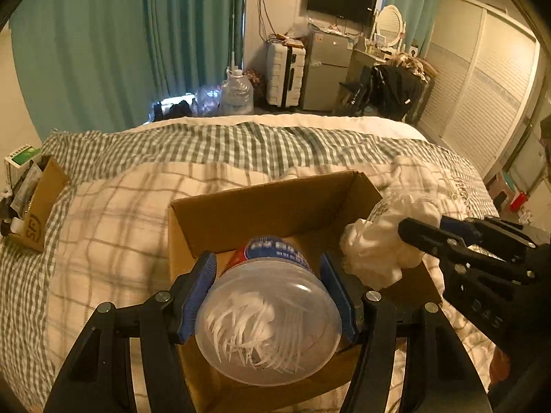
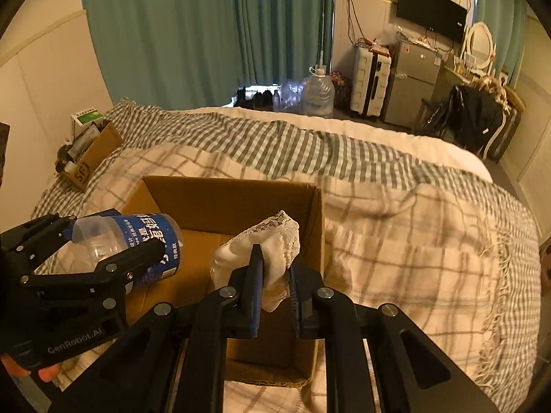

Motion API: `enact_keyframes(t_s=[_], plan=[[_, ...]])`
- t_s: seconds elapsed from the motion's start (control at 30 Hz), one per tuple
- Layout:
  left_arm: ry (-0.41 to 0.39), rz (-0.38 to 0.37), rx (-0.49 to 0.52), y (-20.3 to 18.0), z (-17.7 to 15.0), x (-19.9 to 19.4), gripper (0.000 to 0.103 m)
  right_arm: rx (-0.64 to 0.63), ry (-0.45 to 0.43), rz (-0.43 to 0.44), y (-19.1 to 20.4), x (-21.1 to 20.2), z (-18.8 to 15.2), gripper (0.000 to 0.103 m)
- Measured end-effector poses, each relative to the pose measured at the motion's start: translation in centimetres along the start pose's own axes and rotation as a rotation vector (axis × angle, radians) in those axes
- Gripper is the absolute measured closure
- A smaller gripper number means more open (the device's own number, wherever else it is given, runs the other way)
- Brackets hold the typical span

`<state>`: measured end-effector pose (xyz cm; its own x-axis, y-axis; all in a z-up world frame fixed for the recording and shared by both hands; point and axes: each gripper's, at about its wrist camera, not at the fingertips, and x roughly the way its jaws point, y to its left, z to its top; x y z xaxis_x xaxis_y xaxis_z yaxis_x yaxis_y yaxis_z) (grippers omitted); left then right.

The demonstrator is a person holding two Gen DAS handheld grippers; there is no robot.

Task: Organize objects
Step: 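Carry the bottle and plush toy into the cardboard box and open both tools, then grasp the paper leaflet with the left tool while the right tool grasps the white figurine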

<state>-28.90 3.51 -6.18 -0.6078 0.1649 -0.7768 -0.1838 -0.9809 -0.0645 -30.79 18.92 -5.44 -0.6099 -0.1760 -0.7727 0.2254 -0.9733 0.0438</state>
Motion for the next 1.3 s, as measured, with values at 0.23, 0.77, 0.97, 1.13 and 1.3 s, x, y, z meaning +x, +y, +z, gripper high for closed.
enact_keyframes(t_s=[0.23, 0.77, 0.97, 1.13, 1.3], plan=[[-0.062, 0.038, -0.006, 0.0, 0.5, -6.3, 0.008, 0.005, -0.097, -0.054, -0.3, -8.2, 0.2, 0.041], [-0.163, 0.131, -0.010, 0.5, -9.4, -21.4, 0.000, -0.095, -0.246, -0.064, 4.7, -26.1, -8.1, 0.015], [-0.129, 0.119, -0.105, 1.9, -15.2, -20.9, 0.000, -0.115, -0.211, -0.079, 5.9, -24.6, -13.5, 0.013], [-0.076, 0.164, -0.134, 2.2, -19.1, -17.9, 0.000, -0.111, -0.137, -0.053, 6.6, -21.0, -17.5, 0.013], [0.025, 0.157, -0.126, 1.3, -21.9, -13.9, 0.000, -0.104, -0.037, -0.029, 6.4, -16.5, -19.6, 0.013]])
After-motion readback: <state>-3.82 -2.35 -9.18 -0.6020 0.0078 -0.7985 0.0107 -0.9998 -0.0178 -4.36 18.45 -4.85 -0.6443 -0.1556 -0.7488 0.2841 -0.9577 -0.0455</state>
